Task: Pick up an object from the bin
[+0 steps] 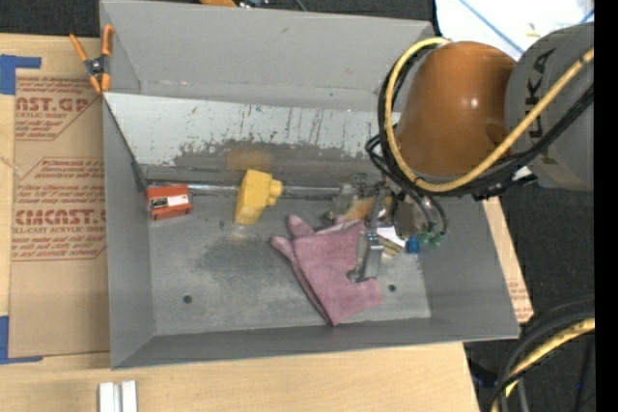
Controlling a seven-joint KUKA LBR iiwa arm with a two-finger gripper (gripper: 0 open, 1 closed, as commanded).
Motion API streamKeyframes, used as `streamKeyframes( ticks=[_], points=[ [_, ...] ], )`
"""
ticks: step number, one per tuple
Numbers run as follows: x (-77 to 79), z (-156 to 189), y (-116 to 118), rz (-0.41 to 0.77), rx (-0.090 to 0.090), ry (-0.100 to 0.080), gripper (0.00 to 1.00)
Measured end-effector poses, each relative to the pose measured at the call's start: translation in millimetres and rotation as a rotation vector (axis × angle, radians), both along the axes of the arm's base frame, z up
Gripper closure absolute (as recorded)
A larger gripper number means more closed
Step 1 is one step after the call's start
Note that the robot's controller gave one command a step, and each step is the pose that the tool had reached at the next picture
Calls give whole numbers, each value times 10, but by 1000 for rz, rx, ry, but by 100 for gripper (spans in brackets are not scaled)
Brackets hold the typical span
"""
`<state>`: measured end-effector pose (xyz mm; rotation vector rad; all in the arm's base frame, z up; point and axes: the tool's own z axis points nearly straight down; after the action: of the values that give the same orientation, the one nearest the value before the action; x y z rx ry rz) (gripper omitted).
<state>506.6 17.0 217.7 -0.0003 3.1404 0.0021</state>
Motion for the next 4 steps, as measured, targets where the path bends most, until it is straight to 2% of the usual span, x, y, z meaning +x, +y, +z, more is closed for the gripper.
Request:
streamKeyframes(
  ticks=[1, 2, 3, 4],
  points=[
    [0, 0, 0, 0, 0, 0, 0],
    [168, 564, -216, 56, -1, -9, 0],
    [415, -613, -85, 69, 2, 8, 100],
    [416, -612, -86, 69, 2, 7, 100]
  ],
)
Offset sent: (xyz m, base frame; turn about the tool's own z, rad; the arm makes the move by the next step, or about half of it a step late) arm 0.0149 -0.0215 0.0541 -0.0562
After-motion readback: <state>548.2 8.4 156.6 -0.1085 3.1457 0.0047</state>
